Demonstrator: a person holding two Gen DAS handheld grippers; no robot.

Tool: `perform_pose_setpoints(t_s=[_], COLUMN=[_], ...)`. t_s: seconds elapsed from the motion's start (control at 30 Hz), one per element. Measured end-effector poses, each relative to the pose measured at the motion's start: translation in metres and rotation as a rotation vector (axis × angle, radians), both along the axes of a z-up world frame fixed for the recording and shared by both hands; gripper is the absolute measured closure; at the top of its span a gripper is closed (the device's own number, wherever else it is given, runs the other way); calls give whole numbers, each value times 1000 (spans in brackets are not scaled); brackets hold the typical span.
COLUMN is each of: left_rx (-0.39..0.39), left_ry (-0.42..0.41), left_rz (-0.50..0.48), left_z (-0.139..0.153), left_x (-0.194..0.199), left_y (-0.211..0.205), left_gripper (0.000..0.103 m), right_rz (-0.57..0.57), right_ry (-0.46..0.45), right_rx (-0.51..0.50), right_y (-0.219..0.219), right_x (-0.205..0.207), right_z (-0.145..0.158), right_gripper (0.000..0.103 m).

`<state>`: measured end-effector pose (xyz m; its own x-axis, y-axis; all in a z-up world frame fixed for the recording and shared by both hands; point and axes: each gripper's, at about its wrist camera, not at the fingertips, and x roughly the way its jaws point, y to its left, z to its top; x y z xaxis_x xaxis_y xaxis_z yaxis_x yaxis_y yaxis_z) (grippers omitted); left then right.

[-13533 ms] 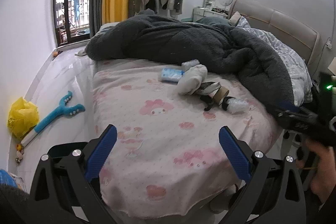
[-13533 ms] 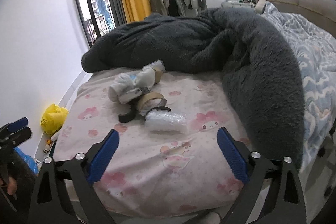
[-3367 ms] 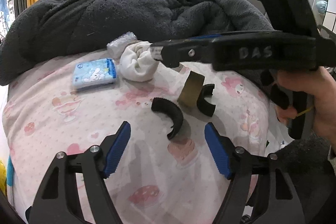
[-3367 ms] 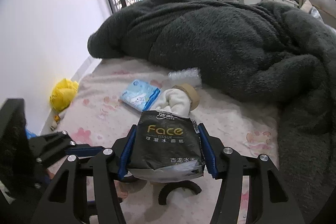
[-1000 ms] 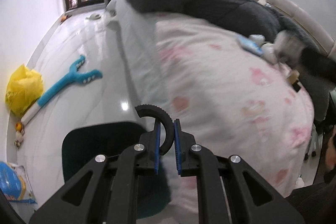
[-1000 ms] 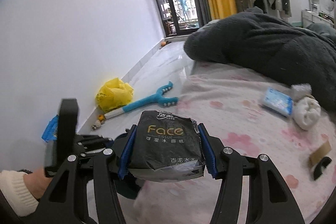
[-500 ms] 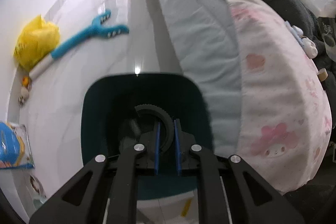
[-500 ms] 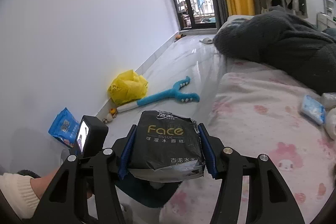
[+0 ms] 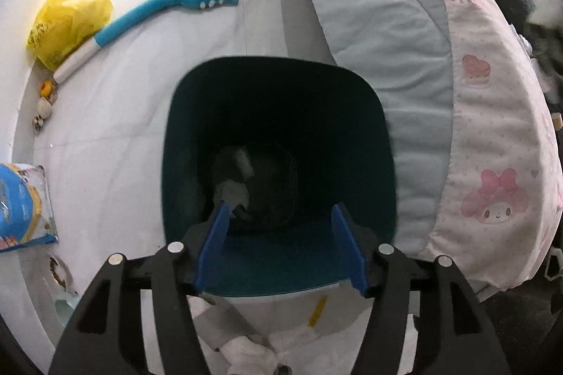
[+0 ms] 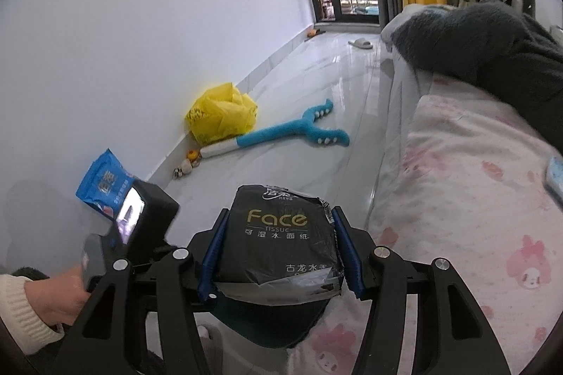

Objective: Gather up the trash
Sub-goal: 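Carry both items over the teal bin and open the left gripper to drop its piece, then open the right gripper over the bin to drop the tissue pack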

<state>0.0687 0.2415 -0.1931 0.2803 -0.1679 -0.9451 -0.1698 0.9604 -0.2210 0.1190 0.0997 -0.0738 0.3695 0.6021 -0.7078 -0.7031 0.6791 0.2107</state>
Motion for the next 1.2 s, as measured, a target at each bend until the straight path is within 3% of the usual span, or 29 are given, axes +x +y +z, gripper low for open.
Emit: perform_pose_setpoints(t_s=[0.23, 0.7, 0.83, 1.0, 1.2], left_rx=[31, 55, 63, 127, 97], left_ry=[-109, -377, -468, -549, -625], left_rz=[5, 133, 139, 118, 102], left_z=[28, 84, 107, 127, 145], left_x=[-9, -27, -32, -37, -37], left_y=[14, 60, 62, 55, 46], left_gripper=[18, 9, 8, 7, 6], right_rz=[9, -13, 7, 38, 82], right_ry=[41, 158, 165, 175, 163], right_rx=[-50, -168, -220, -295, -368], right_y=[25, 59, 74, 84, 91], right_x=[0, 10, 9, 3, -4], right_z=[-23, -78, -95, -117, -128], right_gripper=[45, 45, 45, 45, 45])
